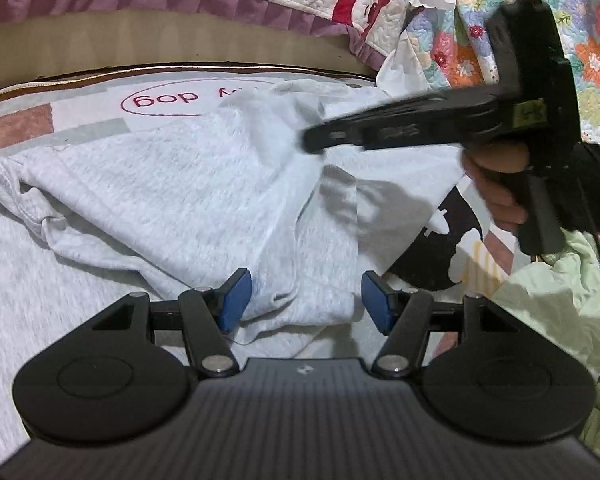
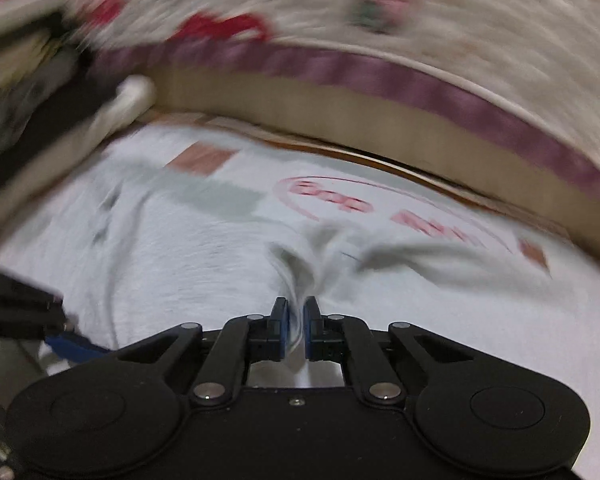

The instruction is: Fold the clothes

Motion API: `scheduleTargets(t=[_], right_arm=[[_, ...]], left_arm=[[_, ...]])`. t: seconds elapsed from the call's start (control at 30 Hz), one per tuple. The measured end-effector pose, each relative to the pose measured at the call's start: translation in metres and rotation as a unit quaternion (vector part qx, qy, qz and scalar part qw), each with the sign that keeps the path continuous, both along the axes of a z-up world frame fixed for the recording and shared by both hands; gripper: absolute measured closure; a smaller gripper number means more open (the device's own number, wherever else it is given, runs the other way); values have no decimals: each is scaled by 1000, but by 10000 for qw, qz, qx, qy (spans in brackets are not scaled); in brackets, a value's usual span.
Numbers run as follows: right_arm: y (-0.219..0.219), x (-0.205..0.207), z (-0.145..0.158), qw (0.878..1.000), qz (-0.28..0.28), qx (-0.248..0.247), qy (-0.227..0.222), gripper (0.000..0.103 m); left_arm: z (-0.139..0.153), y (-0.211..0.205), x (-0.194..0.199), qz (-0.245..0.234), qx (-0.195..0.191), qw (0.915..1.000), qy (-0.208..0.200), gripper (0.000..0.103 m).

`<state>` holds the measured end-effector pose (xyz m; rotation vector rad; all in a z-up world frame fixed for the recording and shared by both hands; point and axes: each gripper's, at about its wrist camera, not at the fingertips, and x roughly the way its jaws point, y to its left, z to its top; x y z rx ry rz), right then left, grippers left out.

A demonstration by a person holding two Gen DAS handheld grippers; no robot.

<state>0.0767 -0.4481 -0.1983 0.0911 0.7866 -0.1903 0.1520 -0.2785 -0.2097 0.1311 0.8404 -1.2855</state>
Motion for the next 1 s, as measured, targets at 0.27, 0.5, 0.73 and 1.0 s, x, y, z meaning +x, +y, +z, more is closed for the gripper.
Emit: scheduleTargets(t=[0.27,0.5,0.73,1.0], right_arm=[[-55,-40,-9,9878,-1241,937,37,86],[-61,-28,8,9718,-994,1935,-909,51],[-57,28,-22,9930,-300,1126,-171,64],[-77,11,-34,9934,-351,1095,-33,80]], left_arm=[[1,-1,4,26,18,9998,182,43],[11,5,18,174,-21,9983,558,40],[35,34,61,1860,-32,9798,732,40],[29,38,98,3014,319,9438,1317,40]])
